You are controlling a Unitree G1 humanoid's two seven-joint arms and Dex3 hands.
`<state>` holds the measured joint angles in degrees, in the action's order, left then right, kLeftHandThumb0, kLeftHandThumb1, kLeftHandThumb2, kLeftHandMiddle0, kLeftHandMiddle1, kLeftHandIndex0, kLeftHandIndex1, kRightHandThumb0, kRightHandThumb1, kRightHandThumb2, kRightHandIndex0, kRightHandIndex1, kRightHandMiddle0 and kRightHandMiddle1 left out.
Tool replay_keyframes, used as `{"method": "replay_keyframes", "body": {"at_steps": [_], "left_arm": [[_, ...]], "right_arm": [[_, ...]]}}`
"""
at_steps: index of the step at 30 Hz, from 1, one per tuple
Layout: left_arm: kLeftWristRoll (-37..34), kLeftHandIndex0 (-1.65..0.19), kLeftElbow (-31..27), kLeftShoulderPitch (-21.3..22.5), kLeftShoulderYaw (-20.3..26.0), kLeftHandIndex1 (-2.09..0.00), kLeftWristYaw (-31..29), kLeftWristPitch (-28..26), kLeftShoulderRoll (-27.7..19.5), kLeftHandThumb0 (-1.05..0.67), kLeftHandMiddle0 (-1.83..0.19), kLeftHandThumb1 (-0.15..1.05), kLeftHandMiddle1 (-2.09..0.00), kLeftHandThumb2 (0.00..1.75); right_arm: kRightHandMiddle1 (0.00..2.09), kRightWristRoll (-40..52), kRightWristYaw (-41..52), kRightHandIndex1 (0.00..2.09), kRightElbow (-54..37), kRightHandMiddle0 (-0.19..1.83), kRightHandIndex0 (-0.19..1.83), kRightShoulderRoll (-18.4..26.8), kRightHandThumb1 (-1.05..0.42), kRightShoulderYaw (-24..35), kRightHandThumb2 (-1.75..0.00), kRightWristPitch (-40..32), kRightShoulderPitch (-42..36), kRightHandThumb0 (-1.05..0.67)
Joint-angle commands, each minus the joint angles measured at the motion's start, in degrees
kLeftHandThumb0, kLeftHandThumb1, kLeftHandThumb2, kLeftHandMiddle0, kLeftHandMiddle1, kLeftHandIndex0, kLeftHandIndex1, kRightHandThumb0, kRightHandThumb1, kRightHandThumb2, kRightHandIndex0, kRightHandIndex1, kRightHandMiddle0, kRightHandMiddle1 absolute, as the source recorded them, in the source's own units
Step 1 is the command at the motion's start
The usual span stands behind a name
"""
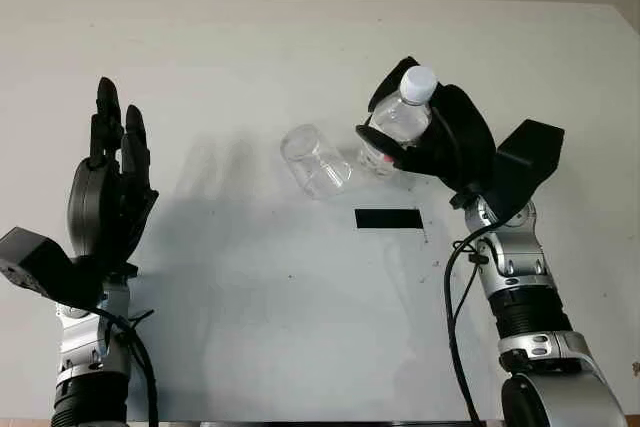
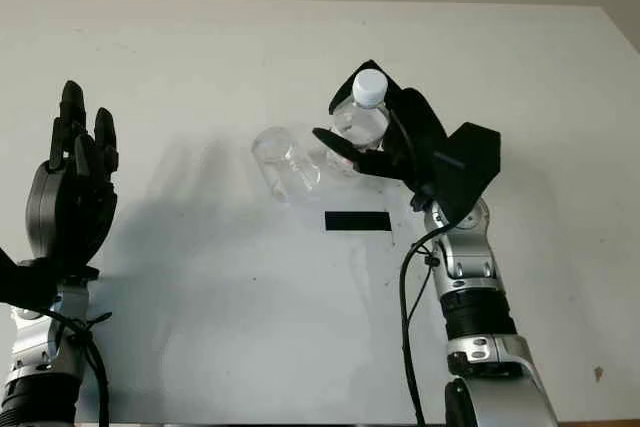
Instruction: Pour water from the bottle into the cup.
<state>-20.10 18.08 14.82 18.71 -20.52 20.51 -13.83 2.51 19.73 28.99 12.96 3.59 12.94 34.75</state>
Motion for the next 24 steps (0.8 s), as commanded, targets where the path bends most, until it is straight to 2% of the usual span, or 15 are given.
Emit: {"method": "replay_keyframes", "body": {"at_steps": [1,7,11,12,14,15,16,17,18,19,22,24], "left_arm": [[-0.2,0.19,0.2,-1.2,-0.1,0.00,-0.2,0.3,0.7,-0.67,0.19,1.05,0.00,0.66],[-0.2,0.19,-0.4,-1.4,-0.2,0.00,0.1,0.1,0.8,-0.68,0.19,1.05,0.00,0.65],[-0.1,0.19,-0.6,-1.6,-0.3,0.00,0.2,0.1,0.8,-0.68,0.19,1.05,0.00,0.65],[0.0,0.19,-0.4,-1.6,-0.3,0.00,0.2,0.2,0.8,-0.69,0.19,1.05,0.00,0.65],[0.0,0.19,-0.3,-1.6,-0.3,0.00,0.1,0.2,0.8,-0.69,0.19,1.05,0.00,0.65],[-0.1,0.19,-0.2,-1.5,-0.3,0.00,0.1,0.3,0.8,-0.69,0.19,1.05,0.00,0.65],[-0.2,0.19,-0.1,-1.5,-0.2,0.00,0.0,0.2,0.8,-0.68,0.19,1.05,0.00,0.65],[-0.3,0.19,0.0,-1.5,-0.2,0.00,-0.1,0.2,0.8,-0.68,0.19,1.05,0.00,0.65],[-0.4,0.19,0.0,-1.4,-0.2,0.00,-0.2,0.2,0.8,-0.68,0.19,1.05,0.00,0.65],[-0.5,0.19,0.0,-1.4,-0.2,0.00,-0.2,0.2,0.8,-0.68,0.19,1.05,0.00,0.64],[-0.4,0.19,0.1,-1.5,-0.2,0.00,-0.3,0.5,0.8,-0.68,0.19,1.05,0.00,0.65],[-0.6,0.19,0.2,-1.6,-0.1,0.00,-0.5,0.4,0.8,-0.68,0.19,1.05,0.00,0.65]], "right_arm": [[2.09,-0.8,-0.3,2.09,1.1,1.38,1.50,0.9,-1.05,-0.4,-0.41,1.3,1.7,-0.30],[2.09,-1.7,-0.7,2.09,3.6,1.21,1.36,1.0,-1.05,-1.0,-0.37,0.0,2.4,-0.32],[2.09,-2.9,-1.2,2.09,3.6,0.99,1.24,1.5,-1.05,-1.7,-0.35,-2.7,2.7,-0.37],[2.09,-2.4,-0.3,2.09,3.9,0.86,1.10,1.6,-1.05,-1.6,-0.31,-3.8,2.9,-0.39],[2.09,-1.0,1.4,2.09,4.5,0.46,0.70,1.4,-1.05,-1.3,-0.24,-5.4,3.1,-0.42],[2.09,-0.4,2.1,2.09,5.0,0.27,0.46,1.3,-1.05,-1.1,-0.22,-5.4,3.1,-0.43],[2.02,0.1,2.8,2.06,5.7,0.03,0.12,1.2,-1.05,-0.9,-0.19,-5.0,3.2,-0.45],[1.93,0.2,3.5,1.99,6.2,-0.08,-0.03,1.4,-1.05,-1.0,-0.18,-4.7,3.3,-0.46],[1.73,0.0,3.9,1.79,6.7,-0.13,-0.11,1.7,-1.05,-1.2,-0.17,-4.4,3.4,-0.48],[1.41,-0.3,4.5,1.48,6.9,-0.17,-0.16,2.1,-1.05,-1.6,-0.17,-4.3,3.4,-0.52],[0.86,-0.8,6.0,0.85,6.8,-0.19,-0.19,2.9,-1.05,-2.2,-0.18,-4.1,2.9,-0.59],[0.64,-1.2,6.1,0.57,6.1,-0.18,-0.18,3.1,-1.05,-2.5,-0.17,-4.2,2.2,-0.62]]}}
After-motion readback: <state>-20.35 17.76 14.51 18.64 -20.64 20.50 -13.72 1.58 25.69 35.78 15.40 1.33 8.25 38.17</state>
